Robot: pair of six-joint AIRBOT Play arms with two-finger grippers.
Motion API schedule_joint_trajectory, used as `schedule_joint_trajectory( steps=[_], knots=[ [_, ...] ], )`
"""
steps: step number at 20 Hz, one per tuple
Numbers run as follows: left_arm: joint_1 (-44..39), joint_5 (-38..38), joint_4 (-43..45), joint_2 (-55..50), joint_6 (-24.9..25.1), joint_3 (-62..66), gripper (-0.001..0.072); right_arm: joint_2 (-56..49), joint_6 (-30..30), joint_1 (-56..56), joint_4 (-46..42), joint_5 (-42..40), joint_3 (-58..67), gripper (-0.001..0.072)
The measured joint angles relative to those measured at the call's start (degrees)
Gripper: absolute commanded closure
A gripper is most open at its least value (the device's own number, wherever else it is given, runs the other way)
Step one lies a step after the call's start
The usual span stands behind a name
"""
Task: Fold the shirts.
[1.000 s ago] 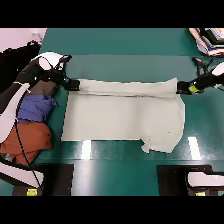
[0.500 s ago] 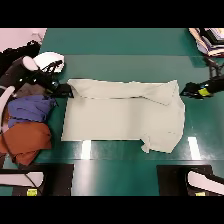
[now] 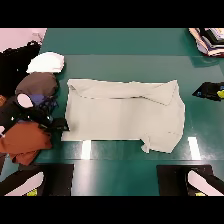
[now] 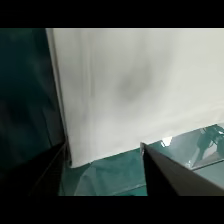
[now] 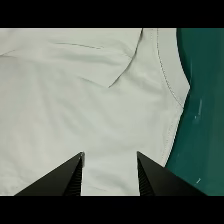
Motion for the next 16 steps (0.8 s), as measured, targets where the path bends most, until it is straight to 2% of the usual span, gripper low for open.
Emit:
schedule_joint_trajectory(
  steps=[3, 4, 5, 6, 10, 11, 12, 13, 14, 16],
  knots=[
    [-0.09, 1.81, -1.64, 1.27, -0.33, -4.68, 0.0167, 0.52, -0.02, 0.35, 0.04, 0.66, 0.0, 0.0325],
    [-0.48, 1.97, -2.32, 1.46, -0.5, -5.64, 0.0355, 0.63, -0.02, 0.39, 0.02, 1.05, 0.0, 0.0325],
    [-0.85, 2.62, -2.58, 1.62, -0.52, -6.4, 0.0617, 0.68, -0.02, 0.31, -0.09, 1.57, -0.02, 0.0325],
    [-1.16, 3.41, -2.54, 1.6, -0.52, -6.95, 0.0682, 0.79, -0.02, -0.07, -0.15, 2.32, -0.17, 0.0325],
    [-1.81, 4.81, -2.86, 1.75, -0.5, -5.35, 0.0683, 3.69, -0.02, -3.69, -1.79, 4.57, -7.15, 0.0324],
    [-1.92, 4.72, -3.3, 1.75, -0.48, -4.48, 0.0683, 5.01, -0.02, -4.9, -2.75, 4.76, -10.47, 0.0305],
    [-1.95, 4.5, -3.74, 1.81, -0.44, -3.52, 0.0683, 6.4, -0.02, -6.23, -3.69, 5.22, -14.53, 0.0162],
    [-1.95, 4.44, -4.17, 1.79, -0.26, -2.69, 0.0683, 7.67, 0.0, -7.45, -4.26, 5.6, -18.6, 0.0136],
    [-1.99, 4.35, -4.9, 1.81, 0.02, -1.97, 0.0683, 8.94, 0.0, -8.63, -4.5, 5.77, -23.19, 0.0142],
    [-2.03, 4.52, -6.21, 1.81, 0.66, -1.09, 0.0683, 10.86, 0.0, -10.01, -3.58, 5.66, -31.34, 0.0232]
  ],
)
